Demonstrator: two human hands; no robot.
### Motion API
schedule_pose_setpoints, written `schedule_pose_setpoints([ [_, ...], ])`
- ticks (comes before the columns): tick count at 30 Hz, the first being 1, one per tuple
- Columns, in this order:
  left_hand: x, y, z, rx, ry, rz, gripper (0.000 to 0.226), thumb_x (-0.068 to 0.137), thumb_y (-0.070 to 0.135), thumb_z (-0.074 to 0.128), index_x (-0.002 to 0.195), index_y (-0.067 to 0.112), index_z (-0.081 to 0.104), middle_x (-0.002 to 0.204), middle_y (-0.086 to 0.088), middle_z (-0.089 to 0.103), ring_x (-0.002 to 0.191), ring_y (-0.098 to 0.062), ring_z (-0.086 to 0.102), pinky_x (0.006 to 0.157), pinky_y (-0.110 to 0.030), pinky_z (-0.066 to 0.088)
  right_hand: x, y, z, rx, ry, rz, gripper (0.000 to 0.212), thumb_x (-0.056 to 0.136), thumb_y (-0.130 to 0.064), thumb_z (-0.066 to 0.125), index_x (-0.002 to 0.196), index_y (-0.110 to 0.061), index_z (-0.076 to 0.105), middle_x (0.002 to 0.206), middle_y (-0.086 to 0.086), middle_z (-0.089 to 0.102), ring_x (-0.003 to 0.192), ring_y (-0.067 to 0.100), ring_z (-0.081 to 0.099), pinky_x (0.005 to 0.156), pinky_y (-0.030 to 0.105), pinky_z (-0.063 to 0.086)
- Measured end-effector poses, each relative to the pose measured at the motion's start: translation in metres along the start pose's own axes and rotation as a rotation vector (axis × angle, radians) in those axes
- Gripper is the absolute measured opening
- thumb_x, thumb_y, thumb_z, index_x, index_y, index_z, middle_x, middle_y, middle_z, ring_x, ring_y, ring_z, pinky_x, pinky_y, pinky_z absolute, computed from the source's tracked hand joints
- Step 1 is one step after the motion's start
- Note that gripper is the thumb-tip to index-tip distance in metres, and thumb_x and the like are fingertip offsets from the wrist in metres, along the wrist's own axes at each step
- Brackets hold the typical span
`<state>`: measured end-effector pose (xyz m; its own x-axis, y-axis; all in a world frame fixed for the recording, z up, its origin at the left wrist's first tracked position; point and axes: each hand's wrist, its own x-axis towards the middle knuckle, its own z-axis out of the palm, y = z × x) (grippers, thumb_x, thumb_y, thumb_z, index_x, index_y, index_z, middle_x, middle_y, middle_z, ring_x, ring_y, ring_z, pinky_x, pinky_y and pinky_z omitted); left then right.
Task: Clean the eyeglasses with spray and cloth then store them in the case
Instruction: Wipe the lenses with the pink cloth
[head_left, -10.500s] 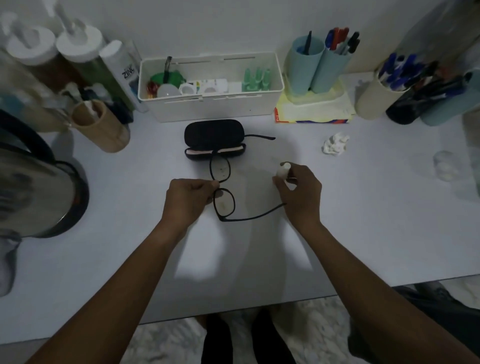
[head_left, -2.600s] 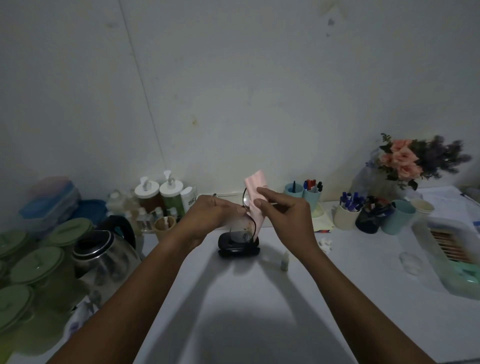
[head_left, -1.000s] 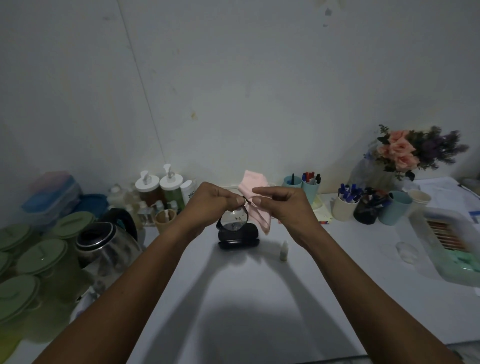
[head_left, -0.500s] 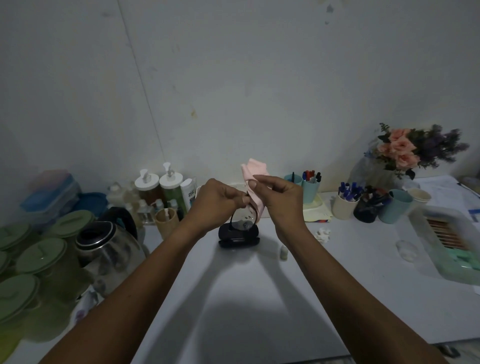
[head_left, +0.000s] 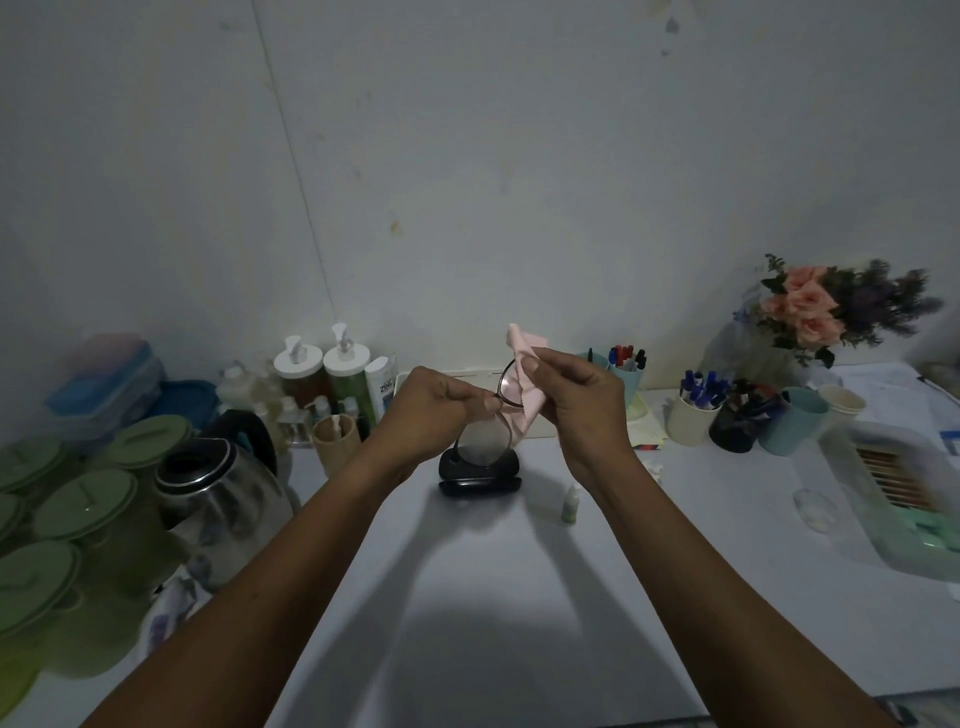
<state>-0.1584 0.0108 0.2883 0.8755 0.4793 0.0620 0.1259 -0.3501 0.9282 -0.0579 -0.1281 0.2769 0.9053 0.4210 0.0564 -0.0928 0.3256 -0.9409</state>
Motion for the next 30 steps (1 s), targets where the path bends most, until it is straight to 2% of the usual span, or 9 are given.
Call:
schedule_pose_setpoints([
  [6, -0.001, 0.001, 0.003, -0.078, 0.054, -0.046, 0.008, 0.083, 0.011, 0.076, 0.088, 0.012, 0.082, 0.083, -0.004, 0.079, 0.082, -0.014, 0.073, 0.088, -0.032, 0.056, -0.008, 0.013, -0.006, 0.052, 0.005, 0.041, 0.019, 0.084, 0.0, 0.075, 0.102, -0.005, 0.077, 0.101, 0.018, 0.077, 0.094, 0.033, 0.072, 0.089, 0.046, 0.059],
  [8, 0.0, 0.002, 0.004, -0.076, 0.056, -0.044, 0.008, 0.083, 0.011, 0.076, 0.087, 0.013, 0.082, 0.082, -0.004, 0.079, 0.08, -0.012, 0.072, 0.086, -0.03, 0.056, -0.012, 0.017, -0.005, 0.03, -0.006, 0.036, 0.02, 0.085, 0.001, 0.073, 0.104, -0.003, 0.076, 0.101, 0.019, 0.076, 0.089, 0.029, 0.073, 0.086, 0.044, 0.061],
  [13, 0.004, 0.002, 0.004, -0.035, 0.049, -0.039, 0.008, 0.083, 0.012, 0.075, 0.087, 0.015, 0.082, 0.078, 0.001, 0.079, 0.075, -0.007, 0.071, 0.081, -0.026, 0.055, -0.01, 0.019, -0.003, -0.002, 0.0, 0.019, 0.02, 0.083, 0.001, 0.075, 0.102, -0.003, 0.078, 0.1, 0.017, 0.077, 0.085, 0.024, 0.072, 0.086, 0.046, 0.059],
  [18, 0.007, 0.004, 0.007, -0.101, 0.031, -0.047, 0.009, 0.081, 0.01, 0.077, 0.087, 0.014, 0.081, 0.082, 0.001, 0.079, 0.084, -0.008, 0.074, 0.087, -0.023, 0.053, -0.003, 0.013, 0.001, 0.04, 0.034, 0.004, 0.017, 0.083, 0.002, 0.074, 0.099, -0.005, 0.077, 0.101, 0.021, 0.076, 0.087, 0.028, 0.072, 0.085, 0.044, 0.06],
  [22, 0.011, -0.002, 0.0, -0.182, -0.032, -0.178, 0.015, 0.08, 0.01, 0.078, 0.094, 0.005, 0.08, 0.095, -0.011, 0.079, 0.099, -0.022, 0.072, 0.098, -0.033, 0.052, 0.004, 0.009, -0.004, 0.026, 0.109, -0.026, 0.02, 0.086, 0.0, 0.073, 0.106, -0.005, 0.076, 0.096, 0.01, 0.078, 0.089, 0.025, 0.073, 0.079, 0.038, 0.063],
  [24, 0.012, -0.005, -0.005, -0.242, 0.012, -0.252, 0.014, 0.082, 0.009, 0.076, 0.093, 0.002, 0.078, 0.096, -0.014, 0.077, 0.091, -0.02, 0.069, 0.095, -0.032, 0.051, 0.007, 0.003, -0.01, 0.058, 0.124, -0.053, 0.023, 0.088, -0.002, 0.072, 0.111, -0.004, 0.074, 0.099, 0.009, 0.078, 0.093, 0.027, 0.074, 0.077, 0.038, 0.063],
  [26, 0.014, -0.008, -0.008, -0.308, 0.067, -0.309, 0.012, 0.084, 0.01, 0.074, 0.092, 0.002, 0.077, 0.093, -0.012, 0.075, 0.081, -0.014, 0.064, 0.087, -0.028, 0.049, 0.004, -0.004, -0.014, 0.074, 0.089, -0.072, 0.024, 0.09, -0.001, 0.069, 0.114, -0.006, 0.072, 0.092, 0.001, 0.079, 0.084, 0.019, 0.076, 0.07, 0.031, 0.063],
  [27, 0.015, -0.008, -0.008, -0.347, 0.093, -0.335, 0.01, 0.084, 0.011, 0.073, 0.091, 0.004, 0.077, 0.09, -0.009, 0.075, 0.077, -0.011, 0.062, 0.085, -0.026, 0.048, 0.0, -0.004, -0.014, 0.05, 0.054, -0.086, 0.025, 0.091, -0.001, 0.068, 0.115, -0.007, 0.071, 0.092, 0.0, 0.079, 0.082, 0.017, 0.077, 0.071, 0.029, 0.062],
  [30, 0.019, -0.007, -0.004, -0.453, 0.144, -0.394, 0.004, 0.083, 0.01, 0.073, 0.085, 0.011, 0.077, 0.082, -0.001, 0.074, 0.078, -0.01, 0.061, 0.085, -0.026, 0.048, -0.011, 0.005, -0.006, -0.165, -0.033, -0.138, 0.023, 0.089, -0.007, 0.072, 0.112, -0.009, 0.075, 0.103, 0.004, 0.078, 0.1, 0.02, 0.074, 0.088, 0.032, 0.06],
])
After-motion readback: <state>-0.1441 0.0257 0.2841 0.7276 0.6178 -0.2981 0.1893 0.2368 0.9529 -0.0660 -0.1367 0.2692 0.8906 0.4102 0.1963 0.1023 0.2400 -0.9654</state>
